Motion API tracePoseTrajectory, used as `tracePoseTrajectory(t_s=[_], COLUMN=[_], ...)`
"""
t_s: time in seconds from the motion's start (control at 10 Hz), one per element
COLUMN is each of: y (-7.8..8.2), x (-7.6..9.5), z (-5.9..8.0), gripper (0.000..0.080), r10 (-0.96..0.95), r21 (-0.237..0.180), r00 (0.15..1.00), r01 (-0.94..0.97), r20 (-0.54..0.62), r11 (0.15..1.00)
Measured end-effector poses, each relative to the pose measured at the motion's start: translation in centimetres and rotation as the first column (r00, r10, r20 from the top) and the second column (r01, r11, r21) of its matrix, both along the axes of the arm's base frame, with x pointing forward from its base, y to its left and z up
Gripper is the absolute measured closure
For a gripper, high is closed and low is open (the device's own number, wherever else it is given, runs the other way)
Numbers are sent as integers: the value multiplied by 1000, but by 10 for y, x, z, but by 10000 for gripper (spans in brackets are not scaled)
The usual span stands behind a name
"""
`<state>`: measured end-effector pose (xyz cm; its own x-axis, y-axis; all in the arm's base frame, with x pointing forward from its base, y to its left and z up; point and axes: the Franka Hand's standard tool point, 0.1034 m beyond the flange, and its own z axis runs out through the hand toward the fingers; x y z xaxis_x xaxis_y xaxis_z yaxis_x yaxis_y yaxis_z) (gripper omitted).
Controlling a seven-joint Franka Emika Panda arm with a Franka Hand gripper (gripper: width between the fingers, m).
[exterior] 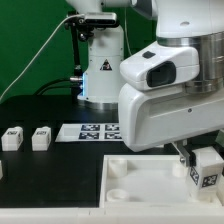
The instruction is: Assemble one leg
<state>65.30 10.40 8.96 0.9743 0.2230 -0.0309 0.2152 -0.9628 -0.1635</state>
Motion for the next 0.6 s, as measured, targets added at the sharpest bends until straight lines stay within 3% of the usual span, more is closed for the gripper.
tracePoseTrajectory(t_s=[0.4,0.6], y=[0,2], x=[0,1], z=[0,0], gripper=[508,508], r10=[-42,-260], r21=[-2,-9], r00=[999,965], r01=[42,260], r20=[-7,-24], r11=[999,966])
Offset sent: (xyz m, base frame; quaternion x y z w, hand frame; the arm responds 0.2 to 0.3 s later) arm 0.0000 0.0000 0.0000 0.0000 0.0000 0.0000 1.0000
